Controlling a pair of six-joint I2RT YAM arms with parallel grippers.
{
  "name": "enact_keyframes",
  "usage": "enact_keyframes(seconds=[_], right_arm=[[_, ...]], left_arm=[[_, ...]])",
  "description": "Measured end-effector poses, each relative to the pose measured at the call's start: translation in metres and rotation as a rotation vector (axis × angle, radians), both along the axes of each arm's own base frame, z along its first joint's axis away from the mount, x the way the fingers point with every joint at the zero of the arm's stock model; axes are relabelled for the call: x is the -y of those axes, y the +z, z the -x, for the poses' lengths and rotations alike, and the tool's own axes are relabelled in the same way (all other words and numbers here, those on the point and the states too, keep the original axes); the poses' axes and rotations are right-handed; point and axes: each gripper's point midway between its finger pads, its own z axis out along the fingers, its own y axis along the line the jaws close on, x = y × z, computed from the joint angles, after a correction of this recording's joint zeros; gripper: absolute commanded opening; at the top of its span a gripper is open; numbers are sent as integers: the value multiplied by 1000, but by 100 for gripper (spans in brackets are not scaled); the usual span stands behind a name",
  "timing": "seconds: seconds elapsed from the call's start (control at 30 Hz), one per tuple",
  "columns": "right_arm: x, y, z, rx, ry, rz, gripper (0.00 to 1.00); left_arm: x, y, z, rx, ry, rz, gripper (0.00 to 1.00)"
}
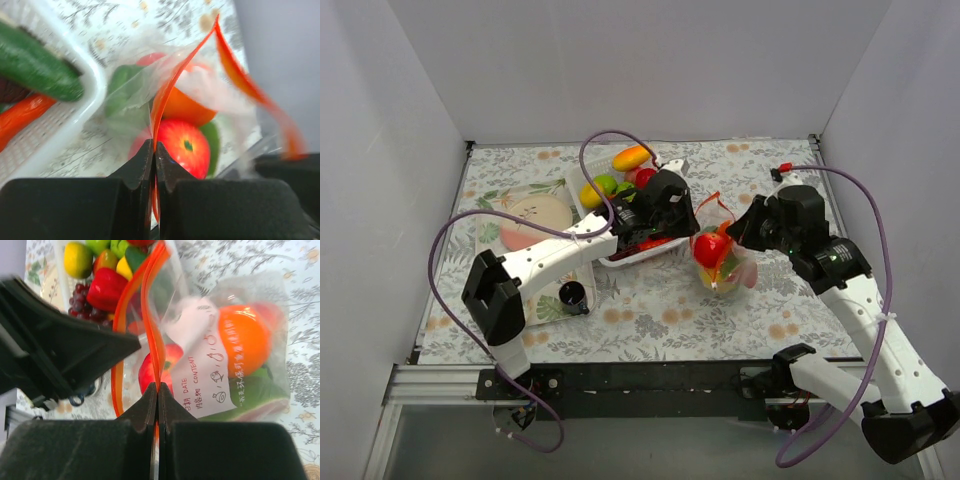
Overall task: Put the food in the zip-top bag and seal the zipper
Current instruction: Adjust the zipper food storage bag at the center of the board.
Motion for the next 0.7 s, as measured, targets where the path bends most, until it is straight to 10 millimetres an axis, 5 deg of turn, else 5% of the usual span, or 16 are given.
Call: enact_keyframes(seconds=[0.2,0.53,0.7], right_arm=[[-23,-18,14,-41,76,33,1],[1,-16,5,-25,-20,146,2],[-1,-15,-1,-30,-19,159,16]], left_arm=[[27,40,-7,35,-12,110,0],[26,14,-3,0,0,72,0],[25,12,-3,-5,1,68,0]])
